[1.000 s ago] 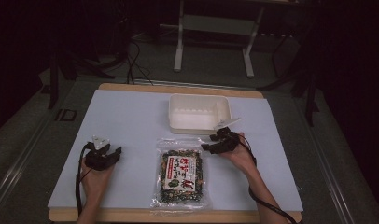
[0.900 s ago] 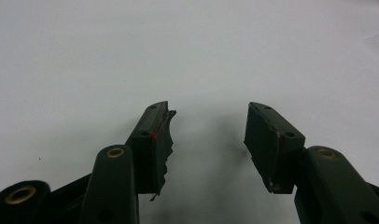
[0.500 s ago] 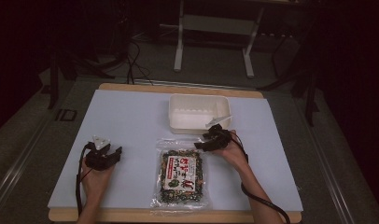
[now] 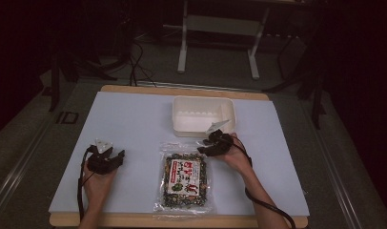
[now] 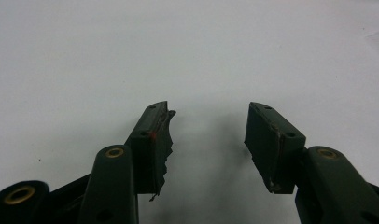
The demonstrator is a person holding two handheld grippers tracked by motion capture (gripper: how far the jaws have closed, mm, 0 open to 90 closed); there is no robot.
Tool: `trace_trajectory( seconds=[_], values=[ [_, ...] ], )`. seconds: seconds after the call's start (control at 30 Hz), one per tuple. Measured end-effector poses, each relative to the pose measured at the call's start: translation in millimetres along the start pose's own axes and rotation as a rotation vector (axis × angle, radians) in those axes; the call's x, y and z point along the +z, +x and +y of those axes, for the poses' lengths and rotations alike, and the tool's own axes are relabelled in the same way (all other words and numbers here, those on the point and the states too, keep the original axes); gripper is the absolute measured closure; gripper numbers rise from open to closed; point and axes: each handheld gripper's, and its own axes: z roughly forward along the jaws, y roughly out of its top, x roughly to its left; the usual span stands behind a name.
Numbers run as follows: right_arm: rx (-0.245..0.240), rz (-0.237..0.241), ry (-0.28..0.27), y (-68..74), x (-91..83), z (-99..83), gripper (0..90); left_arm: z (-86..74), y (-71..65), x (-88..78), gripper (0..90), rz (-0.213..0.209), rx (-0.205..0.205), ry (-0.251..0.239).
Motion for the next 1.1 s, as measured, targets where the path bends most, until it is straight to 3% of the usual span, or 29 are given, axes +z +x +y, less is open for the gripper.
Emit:
trace_trajectory(
  seconds=[0.2, 0.23, 0.3, 0.43, 0.5, 0.57, 0.67, 0.77, 0.9, 1.03, 1.1],
  values=[
    [-0.004, 0.018, 0.001, -1.2, -0.5, -1.2, 59.3, 0.1, -0.3, 0.1, 50.0, 0.002, 0.005, 0.001],
    [0.018, 0.049, 0.005, -3.9, 0.1, -1.9, 53.5, 0.1, -0.3, 0.2, 50.0, 0.002, 0.005, 0.001],
    [0.034, 0.07, 0.013, -5.9, 1.8, -2.6, 51.4, 0.1, -0.3, 0.2, 50.0, 0.002, 0.004, 0.001],
    [0.063, 0.09, 0.019, -8.7, 2.8, -2.7, 50.5, 0.1, -0.3, 0.2, 50.0, 0.002, 0.004, 0.001],
    [0.082, 0.114, 0.048, -11.5, 5.7, -2.9, 42.4, 0.1, -0.3, 0.2, 50.0, 0.001, 0.005, 0.001],
    [0.097, 0.122, 0.052, -12.5, 6.2, -3.7, 42.4, 0.1, -0.2, 0.1, 49.9, 0.001, 0.004, 0.001],
    [0.107, 0.128, 0.042, -12.6, 5.6, -5.6, 45.7, 0.1, -0.5, 0.3, 49.9, 0.003, 0.006, 0.002],
    [0.1, 0.131, 0.038, -10.8, 3.6, -6.4, 54.5, 0.1, -0.7, 0.1, 49.9, 0.006, 0.01, 0.003],
    [0.048, 0.133, 0.043, -5.9, -2.1, -7.6, 72.1, 0.2, -1.0, 0.3, 49.9, 0.008, 0.014, 0.005],
    [0.021, 0.127, 0.056, -2.4, -3.4, -6.8, 73.9, 0.2, -1.3, 0.3, 49.9, 0.01, 0.016, 0.006],
    [0.022, 0.13, 0.054, -3.6, -2.7, -6.4, 70.6, 0.3, -1.4, 0.4, 50.0, 0.01, 0.016, 0.007]
  ],
)
